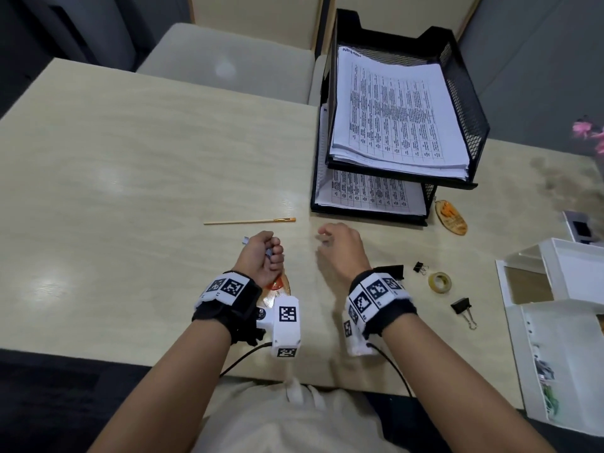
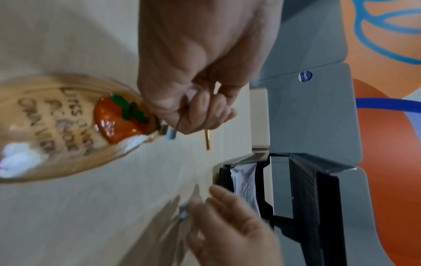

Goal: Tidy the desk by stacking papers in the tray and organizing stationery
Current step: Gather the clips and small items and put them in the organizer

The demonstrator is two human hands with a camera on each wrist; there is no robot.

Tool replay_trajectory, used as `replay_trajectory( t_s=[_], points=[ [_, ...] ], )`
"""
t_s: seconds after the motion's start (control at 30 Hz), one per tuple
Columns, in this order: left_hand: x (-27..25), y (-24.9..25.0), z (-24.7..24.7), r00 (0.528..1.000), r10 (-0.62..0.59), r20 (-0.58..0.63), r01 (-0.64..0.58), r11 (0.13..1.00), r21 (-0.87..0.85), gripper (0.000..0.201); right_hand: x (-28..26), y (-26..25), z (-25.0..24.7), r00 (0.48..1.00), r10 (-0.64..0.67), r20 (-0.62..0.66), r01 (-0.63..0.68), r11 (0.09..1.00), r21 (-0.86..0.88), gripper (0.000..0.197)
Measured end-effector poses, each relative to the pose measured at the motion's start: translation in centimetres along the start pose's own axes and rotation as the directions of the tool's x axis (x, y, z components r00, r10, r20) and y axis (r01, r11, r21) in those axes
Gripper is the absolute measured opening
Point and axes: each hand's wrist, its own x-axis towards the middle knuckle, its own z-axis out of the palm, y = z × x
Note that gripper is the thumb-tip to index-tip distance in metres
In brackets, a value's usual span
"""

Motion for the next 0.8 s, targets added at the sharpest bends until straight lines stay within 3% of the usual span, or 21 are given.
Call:
replay_trajectory(
  t_s=[0.13,0.27,0.37,0.47,0.63,0.8],
  points=[
    [-0.2,1.5,-2.1,0.997,0.068,-0.041,-0.071,0.996,-0.061,0.035,-0.2,0.9,1.7,0.998,-0.054,0.035,0.059,0.983,-0.175,0.021],
    [-0.7,3.0,-3.8,0.984,0.129,-0.123,-0.143,0.983,-0.114,0.035,-0.1,1.3,2.0,1.000,-0.030,0.005,0.030,0.988,-0.151,0.023],
    [-0.7,3.1,-4.2,0.974,0.137,-0.180,-0.171,0.967,-0.191,0.034,-0.3,0.0,1.6,1.000,-0.014,-0.010,0.013,0.999,-0.033,0.018],
    [-0.5,2.5,-4.1,0.982,0.128,-0.141,-0.155,0.969,-0.194,0.032,-0.7,-3.0,1.5,0.995,-0.097,0.018,0.094,0.988,0.120,0.007],
    [-0.6,1.9,-3.6,0.993,0.095,-0.070,-0.107,0.978,-0.178,0.038,-1.5,-7.6,2.4,0.957,-0.288,0.047,0.274,0.942,0.195,0.008],
    [-1.0,2.4,-4.9,0.994,0.017,-0.111,-0.032,0.991,-0.130,0.035,-0.5,-6.6,3.2,0.976,-0.211,0.053,0.203,0.970,0.130,0.014]
  ],
)
